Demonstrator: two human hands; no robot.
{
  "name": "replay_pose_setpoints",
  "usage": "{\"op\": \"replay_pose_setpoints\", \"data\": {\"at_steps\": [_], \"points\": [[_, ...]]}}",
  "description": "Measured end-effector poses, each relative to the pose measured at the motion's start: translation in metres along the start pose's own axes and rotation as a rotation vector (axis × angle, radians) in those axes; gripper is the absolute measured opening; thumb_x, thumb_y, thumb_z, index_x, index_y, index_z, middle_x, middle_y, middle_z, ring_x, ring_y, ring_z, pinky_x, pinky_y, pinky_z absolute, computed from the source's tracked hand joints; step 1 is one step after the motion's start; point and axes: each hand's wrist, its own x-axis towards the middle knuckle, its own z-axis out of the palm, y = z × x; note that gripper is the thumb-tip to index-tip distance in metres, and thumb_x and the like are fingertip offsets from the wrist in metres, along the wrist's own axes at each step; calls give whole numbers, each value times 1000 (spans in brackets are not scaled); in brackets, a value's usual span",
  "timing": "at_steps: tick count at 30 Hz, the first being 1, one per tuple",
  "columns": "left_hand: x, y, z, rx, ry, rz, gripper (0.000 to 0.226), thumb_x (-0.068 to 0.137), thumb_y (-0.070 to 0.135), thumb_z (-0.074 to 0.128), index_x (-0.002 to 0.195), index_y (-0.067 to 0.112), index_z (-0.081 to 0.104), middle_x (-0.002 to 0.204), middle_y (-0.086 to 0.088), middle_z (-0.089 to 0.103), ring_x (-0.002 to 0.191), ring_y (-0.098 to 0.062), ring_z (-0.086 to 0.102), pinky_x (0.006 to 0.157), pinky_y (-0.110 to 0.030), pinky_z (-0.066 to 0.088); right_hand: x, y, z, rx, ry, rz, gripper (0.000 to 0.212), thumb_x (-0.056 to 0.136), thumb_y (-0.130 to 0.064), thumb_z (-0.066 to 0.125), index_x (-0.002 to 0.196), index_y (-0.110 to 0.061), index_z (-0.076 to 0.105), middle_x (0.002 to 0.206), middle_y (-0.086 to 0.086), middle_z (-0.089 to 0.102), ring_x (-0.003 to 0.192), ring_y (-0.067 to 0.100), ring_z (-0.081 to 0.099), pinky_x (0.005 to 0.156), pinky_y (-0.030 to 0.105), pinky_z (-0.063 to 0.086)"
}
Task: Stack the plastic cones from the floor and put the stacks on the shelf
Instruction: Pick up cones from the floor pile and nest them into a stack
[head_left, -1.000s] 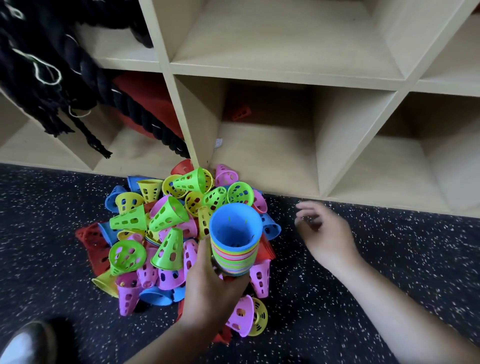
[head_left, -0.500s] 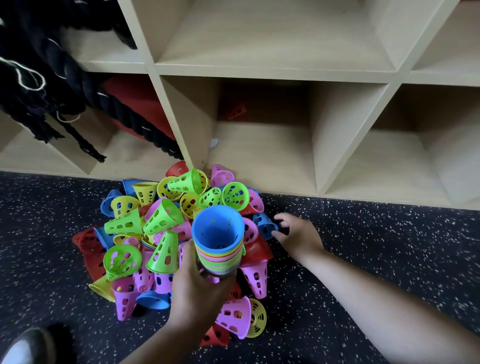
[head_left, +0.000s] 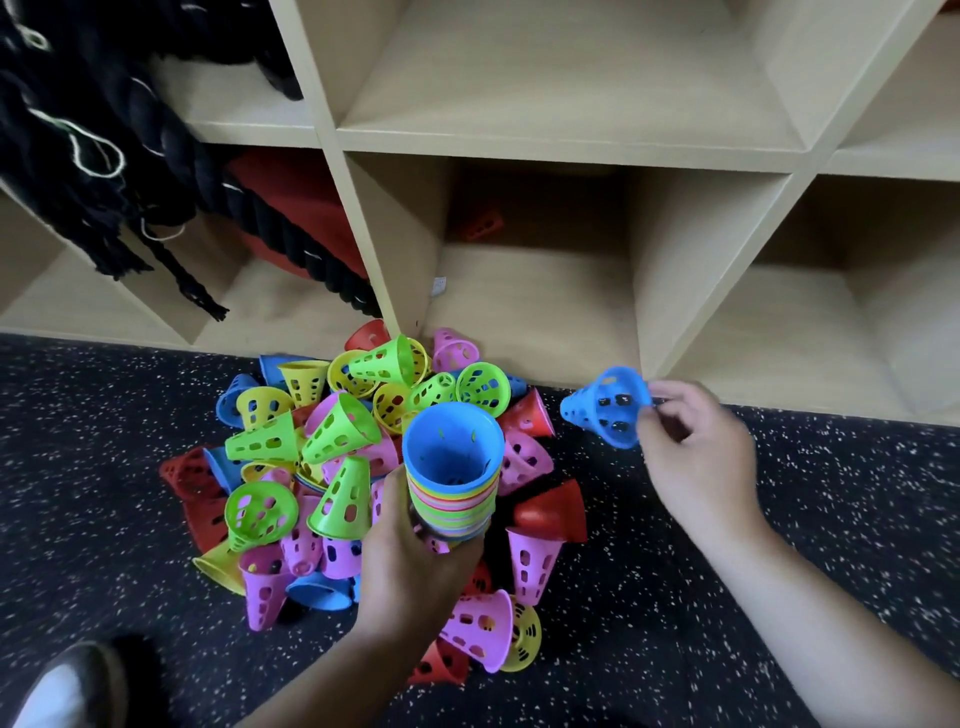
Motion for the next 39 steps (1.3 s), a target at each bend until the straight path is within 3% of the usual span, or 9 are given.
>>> {"op": "replay_pose_setpoints", "data": {"at_steps": [6,11,17,20,24,28,33,37,39], "points": [[-4,-6,8,28,-23,1,57,68,23,89,107,41,51,95,23,69,87,7,67,68,-8,49,-19,-86,-33,303,-152,-28,31,84,-7,62,99,-33,73,60,-3,63,53,10,48,57,28,40],[-12,-7,12,16,-44,-1,59,68,22,86,110,43,51,98,22,69,88,3,67,71,-17,54,-37,-97,-20,215,-393,-93,24,89,-20,68,111,-31,70,69,0,68,50,4,45,53,11,38],[-18,-9,8,-17,-20,-1,61,71,17,87,112,44,51,101,21,69,91,1,67,73,-17,54,-37,-26,-22,210,-190,188,15,96,-19,58,99,-27,71,81,-1,73,54,10,55,51,30,45],[-20,-12,5,-37,-8,-20,65,72,19,88,120,41,51,104,20,71,92,-1,69,75,-24,58,-44,25,-4,-80,-308,286,21,93,-24,61,113,-27,66,95,-6,69,69,12,65,65,36,58],[-22,-11,1,-28,-6,-36,64,72,22,88,114,50,48,101,21,71,88,0,70,70,-16,56,-54,58,28,-50,-433,485,37,93,-30,66,128,-21,61,102,0,69,66,17,65,61,38,62],[-22,-11,-2,6,17,-46,64,70,27,91,108,55,47,99,19,72,86,2,70,71,-21,58,-51,70,51,-70,-435,457,36,90,-29,70,126,-23,65,83,-4,68,59,17,63,65,44,62],[-18,-12,-2,5,22,-54,62,67,29,93,110,44,49,97,18,73,85,0,70,75,-34,61,-41,77,62,-79,-406,372,29,92,-28,68,117,-14,71,68,-11,58,55,9,53,57,29,50],[-16,-15,-1,21,22,-59,62,68,28,92,109,44,49,96,21,72,84,0,70,74,-35,61,-39,65,41,-24,-268,359,27,94,-27,64,117,-14,71,83,-2,66,68,15,56,68,28,42],[-15,-17,0,32,16,-61,63,69,29,91,111,46,48,97,18,73,85,-1,71,75,-36,61,-39,46,18,-1,-197,317,23,96,-26,61,115,-17,71,84,2,70,67,18,58,63,27,42]]}}
